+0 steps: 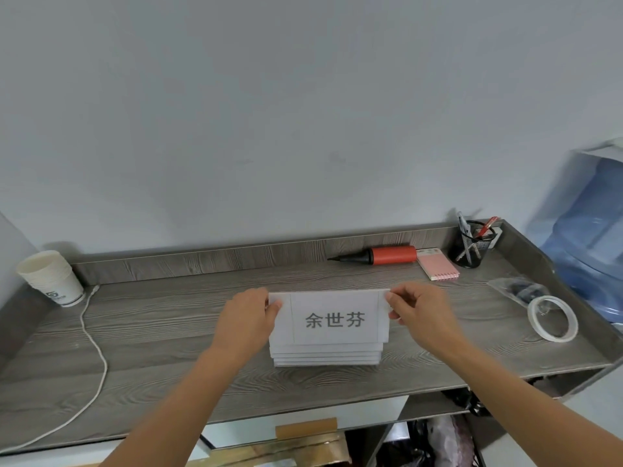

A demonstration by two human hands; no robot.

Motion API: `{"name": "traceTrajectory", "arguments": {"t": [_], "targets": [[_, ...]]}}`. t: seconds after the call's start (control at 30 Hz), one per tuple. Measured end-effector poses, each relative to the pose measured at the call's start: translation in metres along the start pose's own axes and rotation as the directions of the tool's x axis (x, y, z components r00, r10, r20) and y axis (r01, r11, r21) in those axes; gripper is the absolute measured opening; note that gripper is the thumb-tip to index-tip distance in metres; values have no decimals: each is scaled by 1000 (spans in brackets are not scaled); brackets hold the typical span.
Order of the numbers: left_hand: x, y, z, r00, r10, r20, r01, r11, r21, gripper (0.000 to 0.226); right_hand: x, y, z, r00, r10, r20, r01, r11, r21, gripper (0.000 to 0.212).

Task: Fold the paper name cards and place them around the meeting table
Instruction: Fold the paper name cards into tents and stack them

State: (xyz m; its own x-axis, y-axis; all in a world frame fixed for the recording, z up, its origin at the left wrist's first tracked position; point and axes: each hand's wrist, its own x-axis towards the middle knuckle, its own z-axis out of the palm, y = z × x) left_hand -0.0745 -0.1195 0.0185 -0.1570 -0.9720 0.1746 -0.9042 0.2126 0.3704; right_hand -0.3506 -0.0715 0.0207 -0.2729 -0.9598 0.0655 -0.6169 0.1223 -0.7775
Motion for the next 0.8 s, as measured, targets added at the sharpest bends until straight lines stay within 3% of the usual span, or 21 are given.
{"name": "traceTrajectory", "arguments": {"t": [0.13,0.27,0.37,0.47,0.53,0.6,0.67,0.8], "targets": [[0,-2,6,1000,10,5,-10,993,115,31,3,-1,5,997,-77,14,78,970,-231,21],[2,-6,13,999,-36,14,35,998,49,31,8,1,2,994,-101,46,110,956,-272,24],[-2,-10,18,980,-199,16,194,927,-321,25,8,7,0,996,-26,81,37,988,-148,25],[-7,-9,28,919,-360,163,378,681,-627,44,7,19,8,971,141,192,-163,982,99,67],[-9,-7,37,889,-377,259,446,585,-678,59,5,23,19,942,162,292,-222,958,183,85],[-13,-3,45,877,-373,303,471,541,-696,72,4,26,31,933,155,326,-237,944,230,89],[-15,0,50,881,-372,291,459,530,-713,76,1,23,40,948,135,288,-214,940,265,82],[-16,5,56,888,-397,233,434,553,-711,71,1,24,49,972,125,200,-173,954,243,88]]}}
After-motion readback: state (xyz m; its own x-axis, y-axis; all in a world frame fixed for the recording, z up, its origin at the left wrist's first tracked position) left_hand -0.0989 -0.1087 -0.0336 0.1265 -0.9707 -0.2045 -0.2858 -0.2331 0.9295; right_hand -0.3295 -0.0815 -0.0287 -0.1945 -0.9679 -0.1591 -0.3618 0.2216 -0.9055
